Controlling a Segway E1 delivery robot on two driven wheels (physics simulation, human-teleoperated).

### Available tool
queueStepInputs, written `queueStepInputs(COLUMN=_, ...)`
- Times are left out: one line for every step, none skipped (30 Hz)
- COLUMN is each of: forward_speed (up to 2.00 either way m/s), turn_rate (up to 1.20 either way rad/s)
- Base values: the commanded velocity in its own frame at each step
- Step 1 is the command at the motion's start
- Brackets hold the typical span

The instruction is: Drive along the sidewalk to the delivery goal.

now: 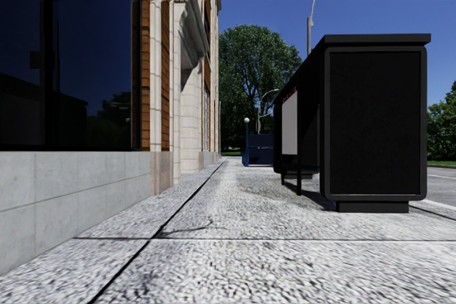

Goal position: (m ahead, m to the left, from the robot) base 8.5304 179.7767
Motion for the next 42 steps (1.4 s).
queueStepInputs(forward_speed=1.95, turn_rate=0.0)
queueStepInputs(forward_speed=1.95, turn_rate=0.0)
queueStepInputs(forward_speed=1.95, turn_rate=0.0)
queueStepInputs(forward_speed=1.95, turn_rate=0.0)
queueStepInputs(forward_speed=1.95, turn_rate=0.0)
queueStepInputs(forward_speed=1.95, turn_rate=0.0)
queueStepInputs(forward_speed=1.95, turn_rate=0.0)
queueStepInputs(forward_speed=1.95, turn_rate=0.0)
queueStepInputs(forward_speed=1.95, turn_rate=0.0)
queueStepInputs(forward_speed=1.95, turn_rate=0.0)
queueStepInputs(forward_speed=1.96, turn_rate=0.0)
queueStepInputs(forward_speed=1.96, turn_rate=0.0)
queueStepInputs(forward_speed=1.96, turn_rate=0.0)
queueStepInputs(forward_speed=1.96, turn_rate=0.0)
queueStepInputs(forward_speed=1.96, turn_rate=0.0)
queueStepInputs(forward_speed=1.96, turn_rate=0.0)
queueStepInputs(forward_speed=1.96, turn_rate=0.0)
queueStepInputs(forward_speed=1.96, turn_rate=0.0)
queueStepInputs(forward_speed=1.96, turn_rate=0.0)
queueStepInputs(forward_speed=1.96, turn_rate=0.0)
queueStepInputs(forward_speed=1.96, turn_rate=0.0)
queueStepInputs(forward_speed=1.96, turn_rate=0.0)
queueStepInputs(forward_speed=1.96, turn_rate=0.0)
queueStepInputs(forward_speed=1.96, turn_rate=0.0)
queueStepInputs(forward_speed=1.96, turn_rate=0.0)
queueStepInputs(forward_speed=1.96, turn_rate=0.0)
queueStepInputs(forward_speed=1.96, turn_rate=0.0)
queueStepInputs(forward_speed=1.96, turn_rate=0.0)
queueStepInputs(forward_speed=1.96, turn_rate=0.0)
queueStepInputs(forward_speed=1.96, turn_rate=0.0)
queueStepInputs(forward_speed=1.96, turn_rate=0.0)
queueStepInputs(forward_speed=1.96, turn_rate=0.0)
queueStepInputs(forward_speed=1.96, turn_rate=0.0)
queueStepInputs(forward_speed=1.96, turn_rate=0.0)
queueStepInputs(forward_speed=1.96, turn_rate=0.0)
queueStepInputs(forward_speed=1.96, turn_rate=0.0)
queueStepInputs(forward_speed=1.96, turn_rate=0.0)
queueStepInputs(forward_speed=1.96, turn_rate=0.0)
queueStepInputs(forward_speed=1.96, turn_rate=0.0)
queueStepInputs(forward_speed=1.96, turn_rate=0.0)
queueStepInputs(forward_speed=1.96, turn_rate=0.0)
queueStepInputs(forward_speed=1.97, turn_rate=0.0)
